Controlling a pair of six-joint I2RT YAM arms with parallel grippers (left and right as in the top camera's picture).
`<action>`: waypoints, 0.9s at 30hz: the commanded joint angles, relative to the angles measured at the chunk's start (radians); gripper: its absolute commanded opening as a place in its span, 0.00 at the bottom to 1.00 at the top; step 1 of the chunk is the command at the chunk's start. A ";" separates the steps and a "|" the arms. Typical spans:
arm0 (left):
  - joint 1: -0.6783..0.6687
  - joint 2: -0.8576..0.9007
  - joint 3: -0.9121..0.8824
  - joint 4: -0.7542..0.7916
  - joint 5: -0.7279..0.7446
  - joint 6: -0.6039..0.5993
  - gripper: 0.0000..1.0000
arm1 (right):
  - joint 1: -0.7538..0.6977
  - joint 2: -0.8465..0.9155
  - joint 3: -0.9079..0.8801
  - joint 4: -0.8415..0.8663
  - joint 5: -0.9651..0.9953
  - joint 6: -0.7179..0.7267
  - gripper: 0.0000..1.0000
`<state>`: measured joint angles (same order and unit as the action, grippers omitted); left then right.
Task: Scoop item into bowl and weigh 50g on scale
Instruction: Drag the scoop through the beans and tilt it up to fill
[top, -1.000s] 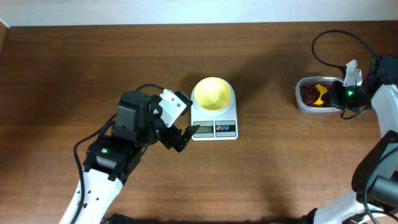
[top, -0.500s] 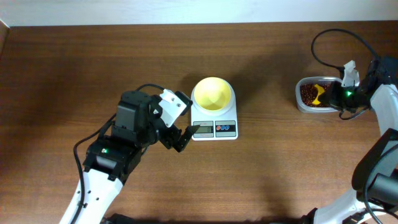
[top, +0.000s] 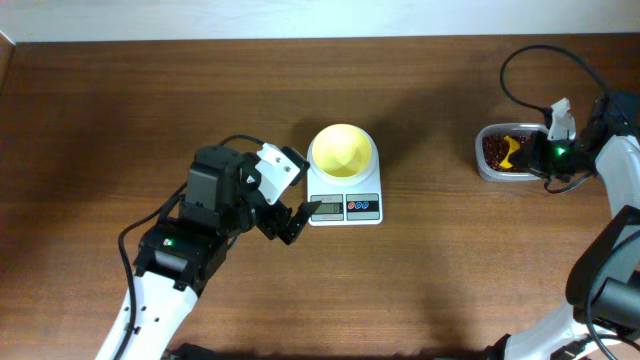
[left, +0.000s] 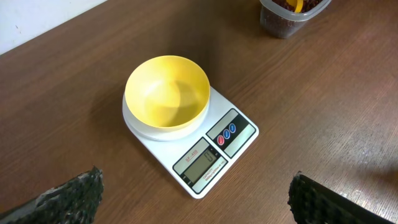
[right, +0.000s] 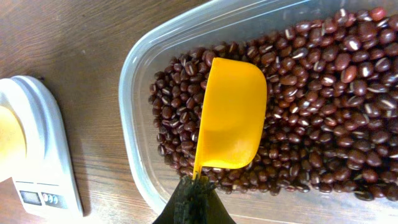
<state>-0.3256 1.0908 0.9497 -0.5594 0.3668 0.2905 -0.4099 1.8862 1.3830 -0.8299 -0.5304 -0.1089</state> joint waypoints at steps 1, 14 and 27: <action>0.005 0.003 -0.005 0.001 0.004 -0.013 0.99 | -0.004 0.023 0.001 -0.011 -0.088 -0.015 0.04; 0.005 0.003 -0.005 0.001 0.004 -0.013 0.99 | -0.101 0.060 -0.006 -0.023 -0.214 -0.044 0.04; 0.005 0.003 -0.005 0.001 0.004 -0.013 0.99 | -0.181 0.074 -0.006 -0.027 -0.269 -0.044 0.04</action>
<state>-0.3256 1.0908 0.9497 -0.5594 0.3668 0.2905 -0.5632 1.9480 1.3830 -0.8528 -0.7517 -0.1387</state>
